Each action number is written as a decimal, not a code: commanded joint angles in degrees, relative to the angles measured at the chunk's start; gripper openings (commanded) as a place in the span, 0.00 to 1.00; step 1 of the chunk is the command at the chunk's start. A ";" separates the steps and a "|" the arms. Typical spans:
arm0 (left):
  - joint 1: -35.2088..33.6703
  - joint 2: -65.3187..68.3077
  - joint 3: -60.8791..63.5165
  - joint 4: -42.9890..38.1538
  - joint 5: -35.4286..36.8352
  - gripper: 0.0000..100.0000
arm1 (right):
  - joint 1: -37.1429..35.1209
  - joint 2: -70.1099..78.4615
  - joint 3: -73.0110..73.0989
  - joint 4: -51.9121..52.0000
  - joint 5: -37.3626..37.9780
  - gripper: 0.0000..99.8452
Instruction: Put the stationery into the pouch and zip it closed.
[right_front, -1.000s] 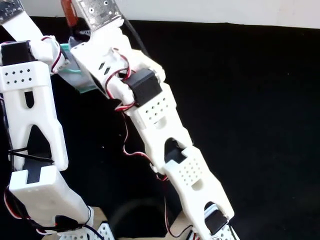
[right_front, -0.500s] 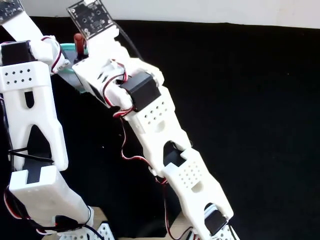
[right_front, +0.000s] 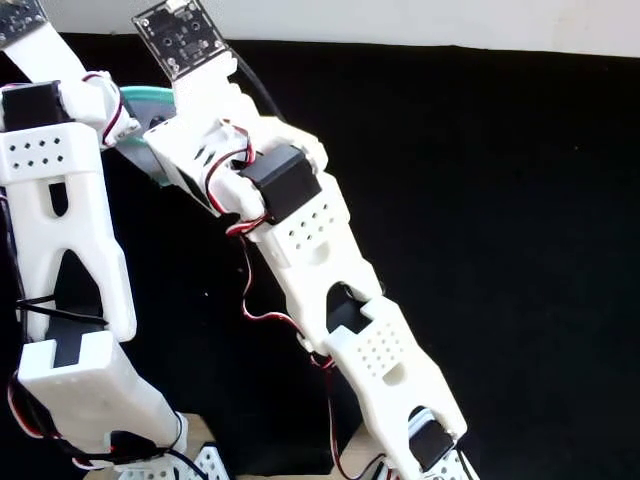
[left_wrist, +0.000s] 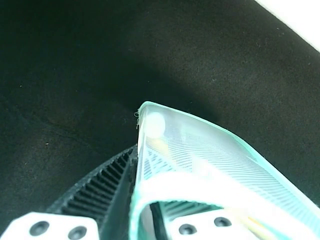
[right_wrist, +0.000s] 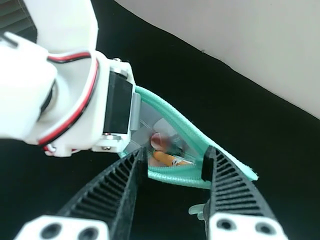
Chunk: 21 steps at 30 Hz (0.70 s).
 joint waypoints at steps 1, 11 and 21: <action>-0.75 5.23 0.92 -1.41 -0.53 0.01 | -0.48 -3.82 -5.49 0.31 -0.53 0.19; -0.75 5.23 0.92 -1.41 -0.53 0.01 | 2.15 -5.58 -5.58 0.31 -0.62 0.18; -0.75 5.23 0.92 -1.41 -0.53 0.01 | 7.52 -12.09 -5.49 4.35 -0.35 0.18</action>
